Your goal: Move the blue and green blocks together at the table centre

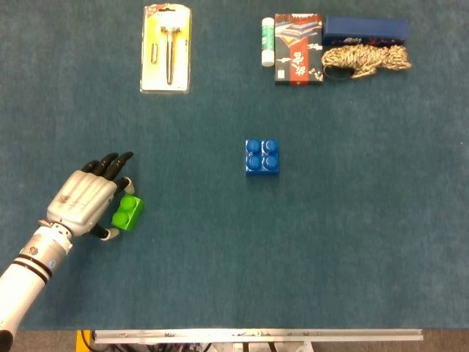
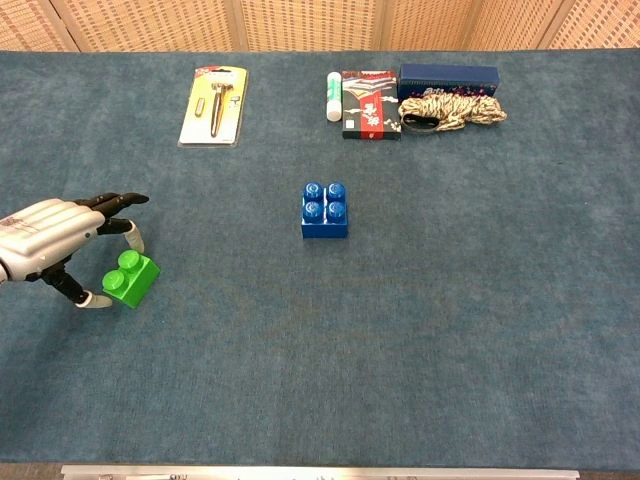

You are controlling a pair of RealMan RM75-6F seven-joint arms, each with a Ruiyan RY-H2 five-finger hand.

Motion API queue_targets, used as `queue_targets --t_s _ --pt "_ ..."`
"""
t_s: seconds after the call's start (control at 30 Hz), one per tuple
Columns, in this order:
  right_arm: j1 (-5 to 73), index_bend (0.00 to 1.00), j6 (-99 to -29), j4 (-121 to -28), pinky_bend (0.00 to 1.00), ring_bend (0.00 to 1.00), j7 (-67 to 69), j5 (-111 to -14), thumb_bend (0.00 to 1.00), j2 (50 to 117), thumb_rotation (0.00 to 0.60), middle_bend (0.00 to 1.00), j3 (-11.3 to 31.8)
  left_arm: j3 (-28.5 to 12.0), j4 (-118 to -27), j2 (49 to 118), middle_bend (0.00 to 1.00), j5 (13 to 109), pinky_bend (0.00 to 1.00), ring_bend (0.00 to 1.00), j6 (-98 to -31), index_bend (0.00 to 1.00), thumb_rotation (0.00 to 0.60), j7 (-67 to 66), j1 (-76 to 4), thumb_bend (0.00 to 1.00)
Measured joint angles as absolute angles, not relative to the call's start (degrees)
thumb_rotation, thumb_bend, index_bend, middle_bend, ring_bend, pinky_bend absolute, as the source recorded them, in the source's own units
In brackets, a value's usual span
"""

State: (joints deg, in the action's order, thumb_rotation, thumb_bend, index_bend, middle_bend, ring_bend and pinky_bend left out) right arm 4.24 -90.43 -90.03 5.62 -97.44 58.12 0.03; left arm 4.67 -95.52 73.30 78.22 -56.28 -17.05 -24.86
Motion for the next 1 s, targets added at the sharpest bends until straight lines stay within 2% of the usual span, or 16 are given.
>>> queue_targets --t_s 0.6,1.0 --pt "4.33 0.28 -90.28 -89.98 0.03 0.0 6.04 -97.3 0.04 57.99 0.6 0.15 0.02 4.77 -95.01 73.75 0.0 78.61 0.16 0.0 -56.61 0.39 0.6 -16.72 -24.82 0.04" --pt "4.3 0.28 -90.37 -90.01 0.03 0.0 6.29 -97.21 0.04 57.86 0.6 0.15 0.06 4.0 -98.13 71.55 0.0 77.74 0.16 0.0 -57.2 0.42 0.6 -17.92 -25.1 0.04"
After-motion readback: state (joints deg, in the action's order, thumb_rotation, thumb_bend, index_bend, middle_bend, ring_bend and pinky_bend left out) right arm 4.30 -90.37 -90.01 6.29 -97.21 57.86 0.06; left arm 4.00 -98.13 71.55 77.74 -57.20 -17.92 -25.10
